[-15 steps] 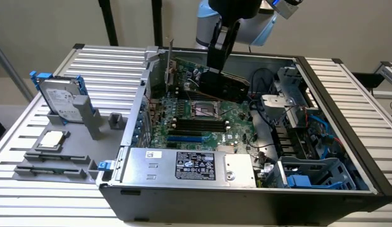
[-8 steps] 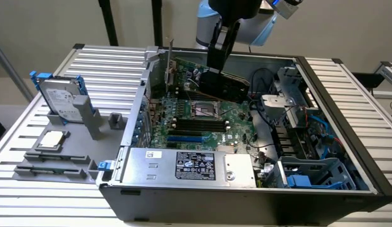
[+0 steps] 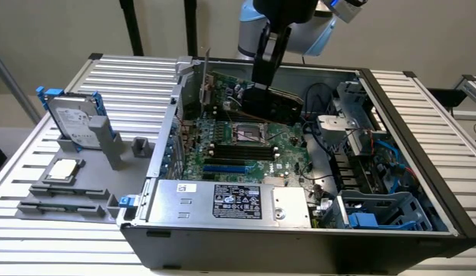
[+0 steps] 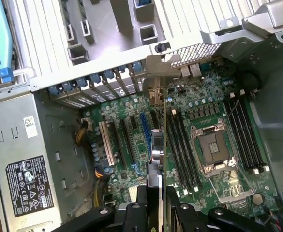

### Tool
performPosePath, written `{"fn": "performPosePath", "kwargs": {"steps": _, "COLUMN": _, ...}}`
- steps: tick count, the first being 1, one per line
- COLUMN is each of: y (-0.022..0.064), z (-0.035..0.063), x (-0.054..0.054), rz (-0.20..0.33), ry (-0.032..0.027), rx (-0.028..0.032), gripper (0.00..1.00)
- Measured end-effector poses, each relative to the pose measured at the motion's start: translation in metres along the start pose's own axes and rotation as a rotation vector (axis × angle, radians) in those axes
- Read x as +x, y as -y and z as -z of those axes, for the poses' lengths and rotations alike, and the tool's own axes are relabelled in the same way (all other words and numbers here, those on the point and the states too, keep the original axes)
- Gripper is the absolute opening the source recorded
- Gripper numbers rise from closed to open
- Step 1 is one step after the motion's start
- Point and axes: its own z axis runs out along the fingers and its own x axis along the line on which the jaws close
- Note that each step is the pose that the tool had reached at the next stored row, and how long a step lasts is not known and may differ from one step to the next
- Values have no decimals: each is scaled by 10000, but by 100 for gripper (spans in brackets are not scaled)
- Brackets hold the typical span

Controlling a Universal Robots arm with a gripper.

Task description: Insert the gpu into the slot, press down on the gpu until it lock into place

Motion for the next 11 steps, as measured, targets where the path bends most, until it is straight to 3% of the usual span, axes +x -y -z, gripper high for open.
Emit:
{"fn": "performPosePath", "kwargs": {"steps": 4, "y": 2, "z": -27, "x": -1, "rz": 719, "ry": 49, "rx": 3, "gripper": 27}}
{"fn": "performPosePath", "kwargs": {"steps": 8, "y": 1, "z": -70, "x": -1, "rz": 1343, "ry": 33, "rx": 57, "gripper": 27}}
{"fn": "performPosePath", "kwargs": {"steps": 11, "y": -37, "z": -115, "x": 13, "rz": 1505, "ry": 95, "rx": 85, "gripper": 27}}
